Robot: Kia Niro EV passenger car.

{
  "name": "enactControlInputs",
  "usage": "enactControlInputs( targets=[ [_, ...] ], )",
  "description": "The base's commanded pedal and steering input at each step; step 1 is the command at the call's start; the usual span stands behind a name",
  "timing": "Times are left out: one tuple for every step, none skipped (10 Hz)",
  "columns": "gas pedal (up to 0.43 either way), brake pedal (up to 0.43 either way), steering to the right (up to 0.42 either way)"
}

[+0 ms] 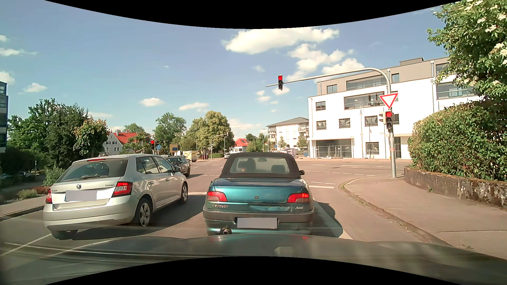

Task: Follow the waypoints while adhering to traffic rules and regulations

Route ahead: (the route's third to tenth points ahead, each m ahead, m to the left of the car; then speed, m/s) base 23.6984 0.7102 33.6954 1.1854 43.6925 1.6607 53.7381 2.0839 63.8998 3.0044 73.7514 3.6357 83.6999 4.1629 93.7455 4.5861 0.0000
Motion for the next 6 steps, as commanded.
enactControlInputs(
  targets=[
    [0.0,0.634,0.003],
    [0.0,0.634,0.003],
    [0.0,0.634,0.003],
    [0.0,0.634,0.003],
    [0.0,0.634,0.003],
    [0.0,0.634,0.003]
  ],
)
